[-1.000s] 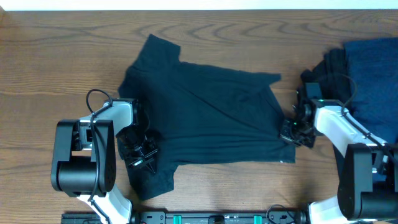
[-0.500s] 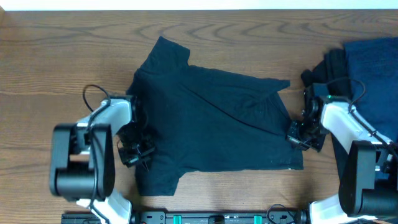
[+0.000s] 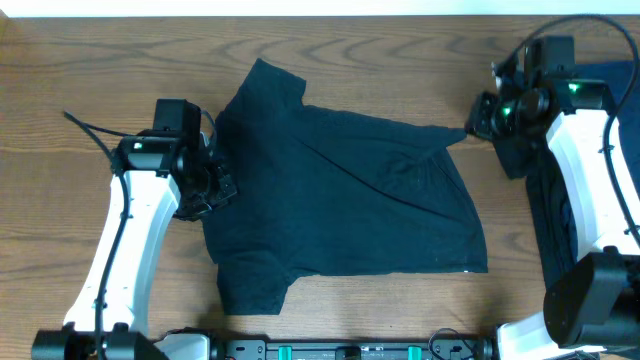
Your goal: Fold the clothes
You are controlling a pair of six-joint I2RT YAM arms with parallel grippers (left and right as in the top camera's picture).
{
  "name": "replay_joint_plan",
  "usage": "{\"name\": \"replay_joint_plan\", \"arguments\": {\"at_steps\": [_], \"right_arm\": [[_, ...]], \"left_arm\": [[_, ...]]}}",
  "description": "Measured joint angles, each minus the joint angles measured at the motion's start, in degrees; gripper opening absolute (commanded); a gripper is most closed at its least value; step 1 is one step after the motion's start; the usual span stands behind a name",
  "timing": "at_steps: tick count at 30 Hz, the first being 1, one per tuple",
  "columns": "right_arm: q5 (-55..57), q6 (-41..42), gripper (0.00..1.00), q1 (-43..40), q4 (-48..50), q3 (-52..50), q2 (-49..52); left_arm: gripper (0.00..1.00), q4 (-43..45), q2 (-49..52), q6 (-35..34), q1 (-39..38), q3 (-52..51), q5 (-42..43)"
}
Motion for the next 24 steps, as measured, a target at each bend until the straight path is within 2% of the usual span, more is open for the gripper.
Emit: {"name": "replay_joint_plan", "arguments": {"at_steps": [8, 12, 24], "right_arm": [[4.6, -3.2, 0.01, 8.1, 5.6, 0.8, 0.9], [7.5, -4.2, 0.01, 11.0, 8.9, 0.9, 5.2], [10.4, -6.1, 0.01, 11.9, 10.8, 3.7, 21.1]], "left_arm": [[0.06, -5.0, 3.3, 0.0, -0.1, -5.8, 2.1], [0.06, -4.5, 3.3, 0.0, -0.1, -10.0, 2.2], [0.06, 7.8, 3.4, -0.5, -0.1, -26.9, 2.3]]}}
